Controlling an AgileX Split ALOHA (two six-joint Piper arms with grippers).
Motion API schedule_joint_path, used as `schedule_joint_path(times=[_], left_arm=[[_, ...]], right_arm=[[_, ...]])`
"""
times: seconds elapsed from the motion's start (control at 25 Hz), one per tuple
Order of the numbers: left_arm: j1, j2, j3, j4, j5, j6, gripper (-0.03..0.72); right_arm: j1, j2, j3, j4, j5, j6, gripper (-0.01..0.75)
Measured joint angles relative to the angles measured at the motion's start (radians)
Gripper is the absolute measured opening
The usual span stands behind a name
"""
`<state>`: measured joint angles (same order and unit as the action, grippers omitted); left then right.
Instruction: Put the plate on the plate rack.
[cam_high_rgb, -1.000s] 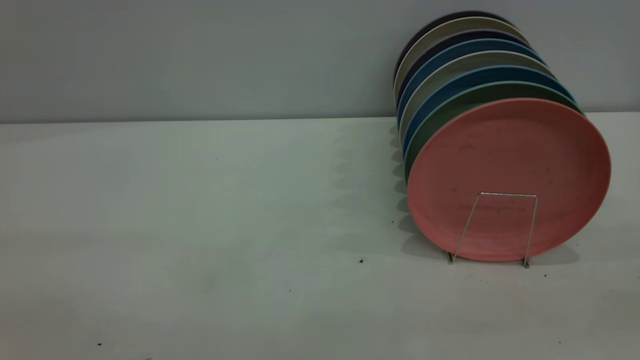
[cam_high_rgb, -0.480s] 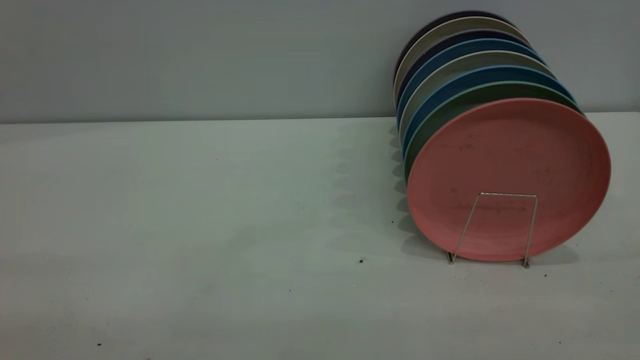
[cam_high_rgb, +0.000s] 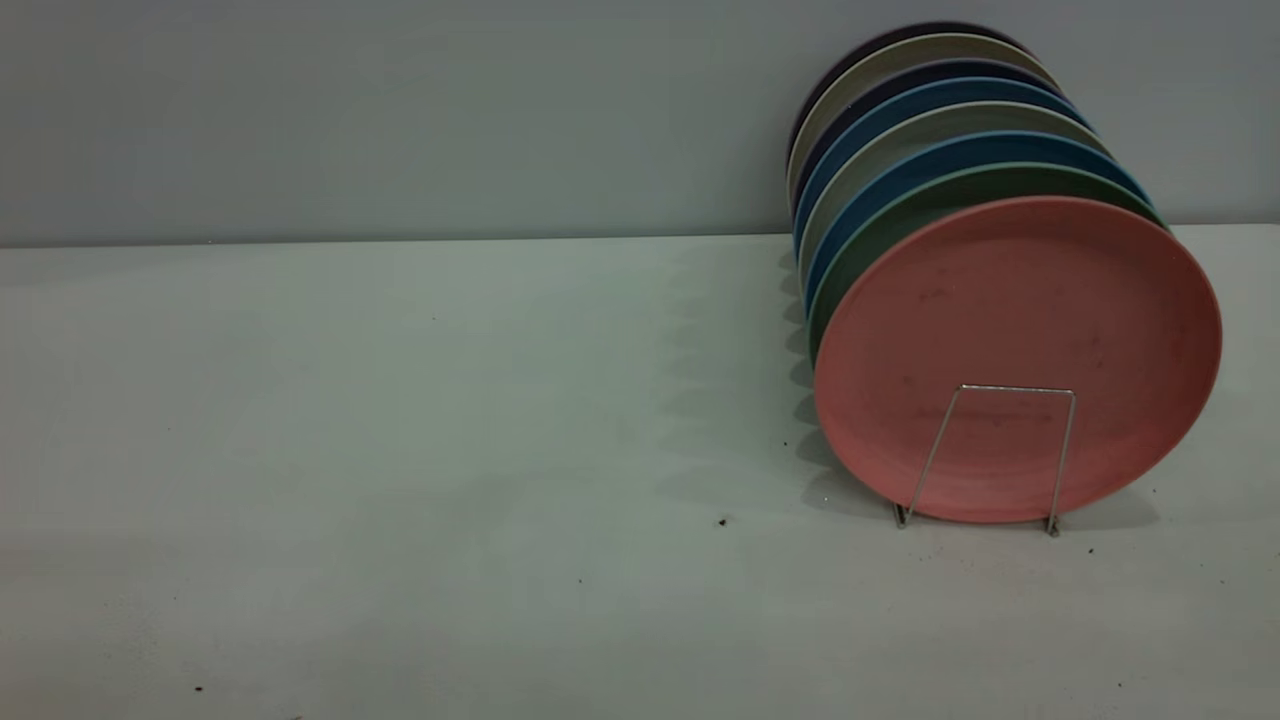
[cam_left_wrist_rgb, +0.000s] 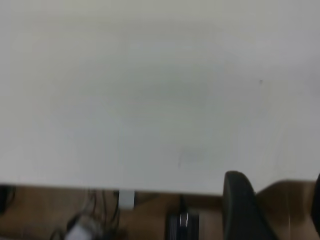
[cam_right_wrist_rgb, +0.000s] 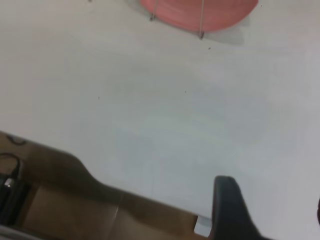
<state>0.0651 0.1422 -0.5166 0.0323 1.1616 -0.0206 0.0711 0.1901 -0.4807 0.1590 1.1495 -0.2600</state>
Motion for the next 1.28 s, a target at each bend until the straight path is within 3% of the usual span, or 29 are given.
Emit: schedule_joint_path(times=[0.28,1.28], left_arm=[[-0.002,-0.155,0.026,0.000,-0.014,0.002,0.381],[-0.022,-0.164,0.030,-0.032,-0.023,0.021,0.381]], right_arm=[[0.000,-0.003,0.001,-0.001,-0.005,0.000,0.430],[0.000,-0.003,0.001,-0.010,-0.009,0.057,0.429]])
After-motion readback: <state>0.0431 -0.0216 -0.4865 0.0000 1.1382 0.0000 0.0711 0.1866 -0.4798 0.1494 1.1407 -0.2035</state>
